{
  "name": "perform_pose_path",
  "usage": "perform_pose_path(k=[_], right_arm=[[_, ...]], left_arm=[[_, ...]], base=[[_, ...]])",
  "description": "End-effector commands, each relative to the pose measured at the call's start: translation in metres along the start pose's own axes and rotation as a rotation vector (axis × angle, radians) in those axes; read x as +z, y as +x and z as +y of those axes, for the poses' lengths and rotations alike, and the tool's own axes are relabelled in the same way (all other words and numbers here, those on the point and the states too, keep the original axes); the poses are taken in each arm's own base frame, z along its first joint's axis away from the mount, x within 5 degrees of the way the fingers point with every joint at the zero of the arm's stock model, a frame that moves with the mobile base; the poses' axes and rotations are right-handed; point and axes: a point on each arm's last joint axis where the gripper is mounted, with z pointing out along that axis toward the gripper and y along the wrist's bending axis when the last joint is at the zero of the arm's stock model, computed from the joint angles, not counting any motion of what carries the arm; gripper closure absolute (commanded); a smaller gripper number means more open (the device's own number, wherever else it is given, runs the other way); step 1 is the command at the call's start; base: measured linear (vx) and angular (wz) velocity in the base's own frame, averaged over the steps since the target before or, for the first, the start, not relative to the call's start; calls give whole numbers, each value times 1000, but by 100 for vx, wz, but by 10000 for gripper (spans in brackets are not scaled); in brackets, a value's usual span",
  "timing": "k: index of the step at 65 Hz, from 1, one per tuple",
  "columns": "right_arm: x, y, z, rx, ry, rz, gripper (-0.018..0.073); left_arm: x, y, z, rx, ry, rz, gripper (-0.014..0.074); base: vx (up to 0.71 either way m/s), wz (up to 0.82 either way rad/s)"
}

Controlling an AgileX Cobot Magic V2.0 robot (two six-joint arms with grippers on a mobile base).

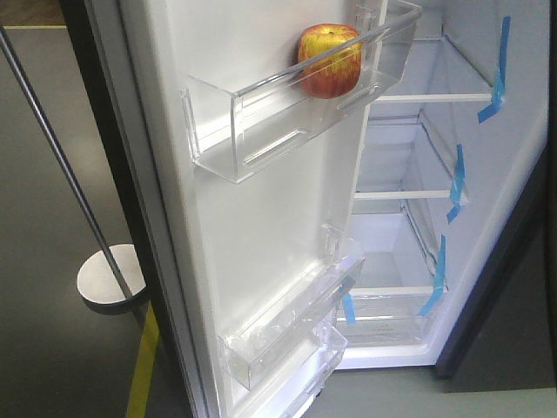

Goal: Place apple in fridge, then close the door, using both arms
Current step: 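Withdraw the open right gripper from the door bin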

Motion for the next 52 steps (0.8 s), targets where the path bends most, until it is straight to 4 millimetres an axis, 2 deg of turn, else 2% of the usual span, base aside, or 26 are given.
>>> perform_pose_path(k=[1, 8, 15, 18, 32, 44, 52], right_arm=[[-28, 6, -1, 37, 53, -53, 84], [-45, 31, -6, 121, 127, -51, 97], [-71, 59, -1, 165, 214, -74, 106], [-87, 72, 7, 172, 250, -94, 106], [-132, 133, 42, 235, 386, -90, 106], [-155, 188, 65, 289, 555, -44, 106], [-157, 215, 77, 330, 563, -17, 106]], left_arm=[[1, 0, -1, -12, 22, -54, 601], [1, 0, -1, -12, 22, -54, 601], [1, 0, -1, -12, 22, -54, 601], [1, 0, -1, -12, 22, -54, 601], [1, 0, -1, -12, 22, -54, 601], [1, 0, -1, -12, 22, -54, 601], [1, 0, -1, -12, 22, -54, 601]], base=[[0, 0], [0, 0], [0, 0], [0, 0], [0, 0], [0, 0], [0, 0]])
